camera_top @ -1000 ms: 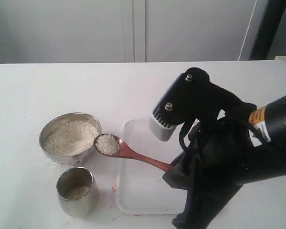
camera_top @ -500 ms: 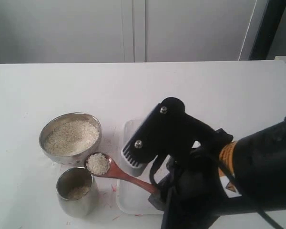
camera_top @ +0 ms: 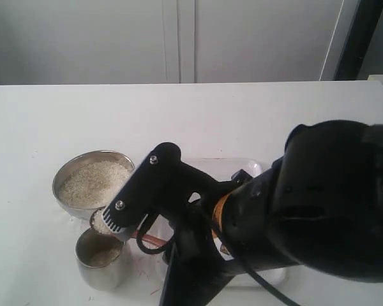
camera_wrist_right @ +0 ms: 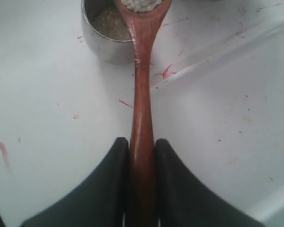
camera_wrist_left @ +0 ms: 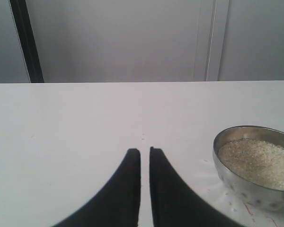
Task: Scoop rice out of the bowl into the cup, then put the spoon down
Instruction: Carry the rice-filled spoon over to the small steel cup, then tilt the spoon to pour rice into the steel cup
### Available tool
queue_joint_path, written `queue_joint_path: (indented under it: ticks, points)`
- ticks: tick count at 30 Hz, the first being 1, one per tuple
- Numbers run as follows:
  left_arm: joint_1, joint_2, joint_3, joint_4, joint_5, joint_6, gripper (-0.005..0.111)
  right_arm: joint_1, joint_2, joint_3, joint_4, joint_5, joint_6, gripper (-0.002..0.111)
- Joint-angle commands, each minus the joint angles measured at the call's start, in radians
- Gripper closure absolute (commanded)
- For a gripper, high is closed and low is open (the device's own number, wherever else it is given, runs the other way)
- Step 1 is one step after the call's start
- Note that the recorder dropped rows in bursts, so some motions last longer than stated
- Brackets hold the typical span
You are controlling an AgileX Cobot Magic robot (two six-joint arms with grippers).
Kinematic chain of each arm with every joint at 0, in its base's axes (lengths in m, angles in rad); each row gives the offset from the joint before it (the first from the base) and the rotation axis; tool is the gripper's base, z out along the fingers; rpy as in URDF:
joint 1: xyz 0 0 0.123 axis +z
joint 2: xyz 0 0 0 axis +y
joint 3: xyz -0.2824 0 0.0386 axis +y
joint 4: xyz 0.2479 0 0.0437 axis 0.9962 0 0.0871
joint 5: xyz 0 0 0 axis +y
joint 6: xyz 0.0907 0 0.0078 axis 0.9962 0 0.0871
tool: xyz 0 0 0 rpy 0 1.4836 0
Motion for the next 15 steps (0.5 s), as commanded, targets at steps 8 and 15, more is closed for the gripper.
queue_joint_path:
  ticks: [8,15]
  points:
    - [-0.01,-0.001,-0.007,-0.005,-0.005,-0.005,0.092,0.001,0.039,-0.007,-0.043,0.0,0.015,0.108]
    - [-0.01,-0.001,-0.007,-0.005,-0.005,-0.005,0.092,0.012,0.063,-0.028,-0.065,0.011,0.015,0.108]
